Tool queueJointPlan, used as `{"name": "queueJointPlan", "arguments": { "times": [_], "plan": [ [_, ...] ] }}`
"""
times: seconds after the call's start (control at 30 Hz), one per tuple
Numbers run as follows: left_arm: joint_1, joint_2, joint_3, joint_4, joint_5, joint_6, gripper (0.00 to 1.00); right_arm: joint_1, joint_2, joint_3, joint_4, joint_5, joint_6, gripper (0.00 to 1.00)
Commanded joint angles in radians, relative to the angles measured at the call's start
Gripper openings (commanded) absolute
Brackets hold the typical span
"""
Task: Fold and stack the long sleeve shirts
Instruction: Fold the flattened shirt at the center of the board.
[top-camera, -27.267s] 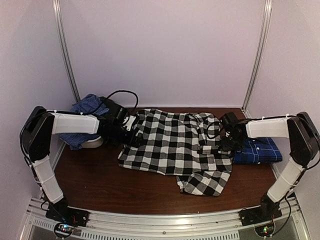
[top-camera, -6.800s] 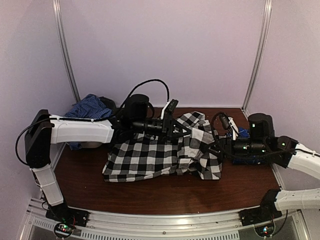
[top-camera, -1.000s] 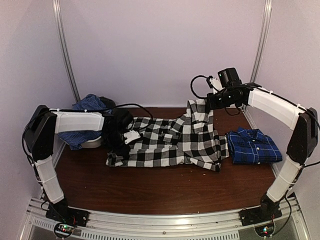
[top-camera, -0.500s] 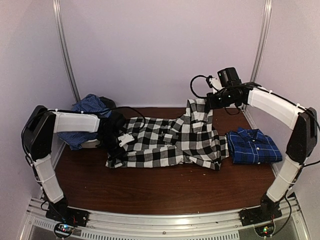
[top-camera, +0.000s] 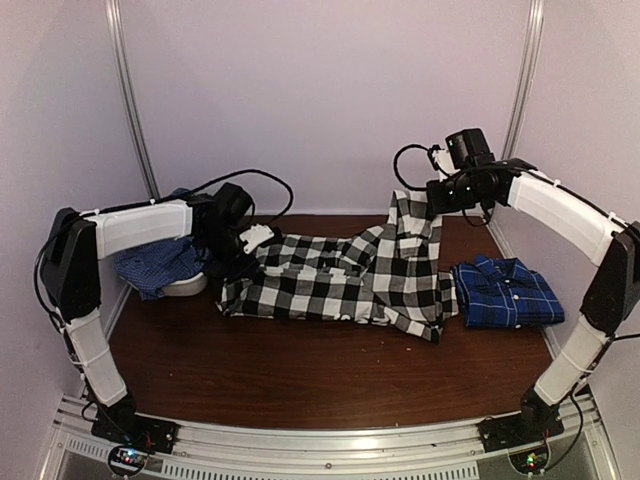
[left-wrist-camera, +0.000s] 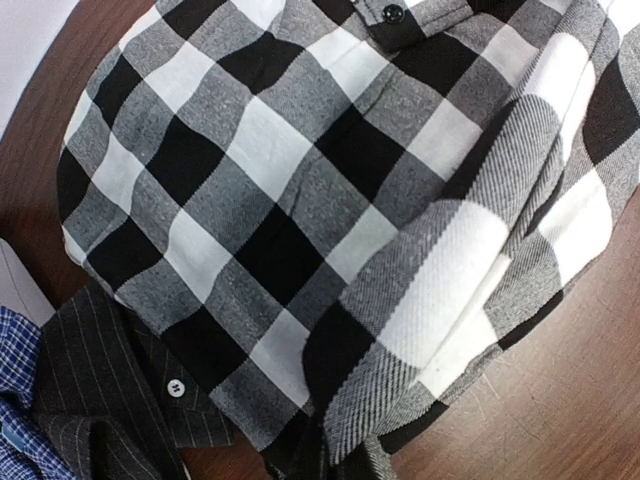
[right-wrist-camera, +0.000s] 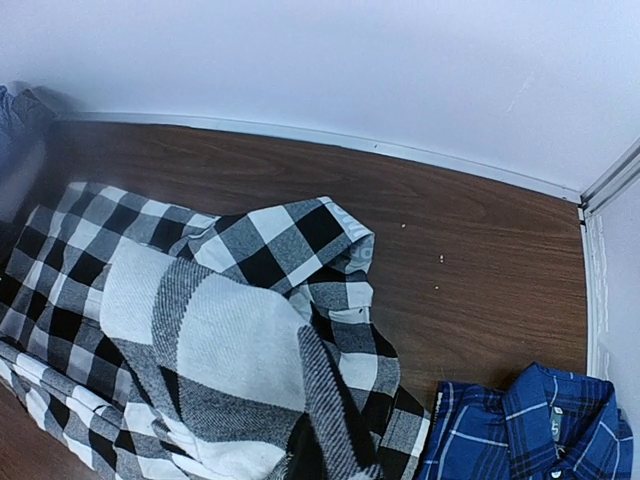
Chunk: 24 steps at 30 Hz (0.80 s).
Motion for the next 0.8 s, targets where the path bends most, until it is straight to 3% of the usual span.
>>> {"name": "queueJointPlan", "arguments": {
  "times": [0.0, 0.17, 0.53, 0.77],
  "plan": [
    [0.011, 0.074, 0.024, -0.046, -0.023, 0.015, 0.00, -0.008, -0.010, 0.036, 0.001, 0.034, -0.007, 0.00],
    [0.011, 0.092, -0.011, -0.040, -0.023, 0.010, 0.00, -0.008, 0.031, 0.037, 0.036, -0.002, -0.005, 0.00],
    [0.030, 0.133, 0.032, -0.020, -0.147, -0.010, 0.21, -0.008, 0.165, 0.109, 0.064, 0.064, -0.039, 0.00],
    [0.035, 0.139, 0.034, -0.015, -0.253, -0.017, 0.26, -0.008, 0.235, 0.104, 0.072, 0.103, -0.051, 0.00]
  ]
}}
